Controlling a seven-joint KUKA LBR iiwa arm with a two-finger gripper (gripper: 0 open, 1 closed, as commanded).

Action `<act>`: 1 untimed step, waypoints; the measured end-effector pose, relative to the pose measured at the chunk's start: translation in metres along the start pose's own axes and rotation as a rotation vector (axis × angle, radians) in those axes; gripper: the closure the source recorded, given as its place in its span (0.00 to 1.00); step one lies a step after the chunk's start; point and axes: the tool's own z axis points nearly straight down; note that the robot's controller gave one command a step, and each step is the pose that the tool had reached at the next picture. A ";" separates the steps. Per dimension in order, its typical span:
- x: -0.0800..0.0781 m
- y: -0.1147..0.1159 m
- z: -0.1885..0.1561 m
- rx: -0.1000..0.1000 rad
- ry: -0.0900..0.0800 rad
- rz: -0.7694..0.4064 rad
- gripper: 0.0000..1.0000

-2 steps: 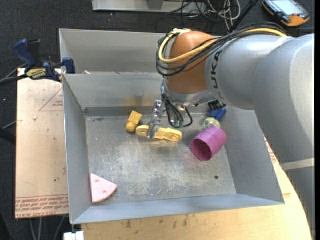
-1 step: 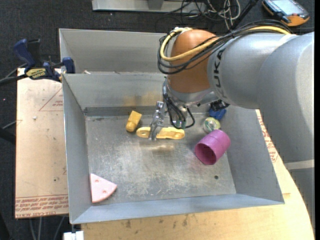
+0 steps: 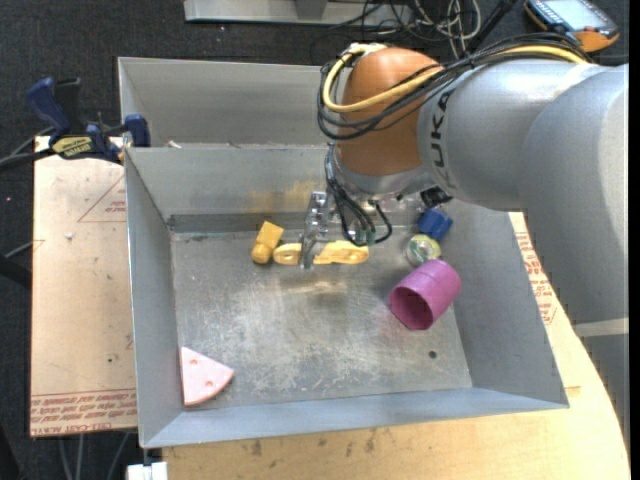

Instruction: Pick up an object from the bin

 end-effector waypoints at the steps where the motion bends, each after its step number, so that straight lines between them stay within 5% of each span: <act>1: 0.008 -0.002 0.026 0.003 0.019 -0.006 1.00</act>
Offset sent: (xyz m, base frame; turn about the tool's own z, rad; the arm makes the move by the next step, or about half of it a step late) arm 0.0027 -0.0136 0.0228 0.0287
